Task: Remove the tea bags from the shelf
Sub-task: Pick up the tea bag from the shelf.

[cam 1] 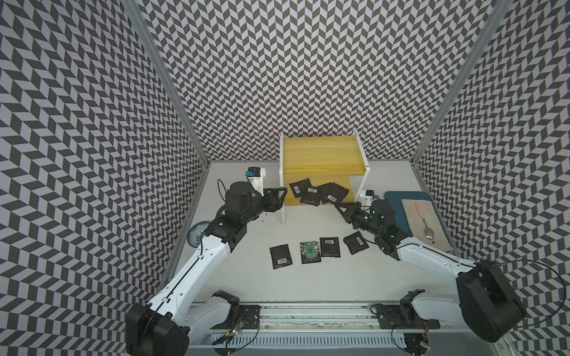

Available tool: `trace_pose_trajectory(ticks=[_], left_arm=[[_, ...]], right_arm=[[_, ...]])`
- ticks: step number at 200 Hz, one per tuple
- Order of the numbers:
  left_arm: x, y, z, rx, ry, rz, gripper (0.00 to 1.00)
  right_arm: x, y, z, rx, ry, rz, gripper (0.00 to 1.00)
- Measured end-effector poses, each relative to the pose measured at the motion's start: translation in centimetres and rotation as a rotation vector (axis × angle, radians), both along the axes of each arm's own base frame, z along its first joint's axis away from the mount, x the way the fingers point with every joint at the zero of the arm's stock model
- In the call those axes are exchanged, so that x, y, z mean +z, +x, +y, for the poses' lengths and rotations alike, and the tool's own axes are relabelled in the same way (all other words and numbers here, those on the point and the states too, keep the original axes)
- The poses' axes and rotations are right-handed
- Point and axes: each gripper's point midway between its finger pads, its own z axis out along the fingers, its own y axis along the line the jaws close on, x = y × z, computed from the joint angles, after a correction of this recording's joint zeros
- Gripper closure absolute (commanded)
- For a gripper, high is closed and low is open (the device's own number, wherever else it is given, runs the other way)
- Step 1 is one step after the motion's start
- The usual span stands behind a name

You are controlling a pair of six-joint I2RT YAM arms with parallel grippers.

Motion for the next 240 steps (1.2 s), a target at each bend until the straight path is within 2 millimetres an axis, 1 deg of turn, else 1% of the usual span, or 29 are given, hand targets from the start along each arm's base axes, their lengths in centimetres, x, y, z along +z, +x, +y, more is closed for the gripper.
trace_pose_trajectory(ticks=[21, 54, 68, 84, 133, 187, 222, 240], left_arm=[[0.0, 0.0, 0.0, 0.000, 0.000, -0.001, 0.37], [0.2, -0.1, 0.0, 0.000, -0.002, -0.004, 0.37], [0.2, -0.1, 0.0, 0.000, -0.002, -0.005, 0.37], [0.2, -0.1, 0.0, 0.000, -0.002, -0.006, 0.37], [0.3, -0.2, 0.1, 0.000, -0.003, -0.008, 0.37], [1.6, -0.9, 0.4, 0.000, -0.015, -0.039, 0.37], [2.0, -1.3, 0.5, 0.001, -0.020, -0.048, 0.37], [2.2, -1.5, 0.6, 0.001, -0.023, -0.050, 0.37]], right_arm=[[0.5, -0.5, -0.2, 0.006, -0.017, -0.014, 1.00], [3.1, -1.5, -0.7, 0.018, -0.026, -0.096, 1.00], [3.8, -1.9, -0.8, 0.024, -0.031, -0.117, 1.00], [4.1, -2.3, -0.8, 0.042, -0.038, -0.130, 1.00], [3.8, -4.1, -0.5, 0.132, -0.099, -0.133, 1.00], [7.1, -7.3, -0.9, 0.216, -0.141, -0.237, 1.00], [7.8, -9.3, -2.0, 0.225, -0.174, -0.264, 1.00], [7.7, -10.1, -2.9, 0.206, -0.204, -0.269, 1.00]])
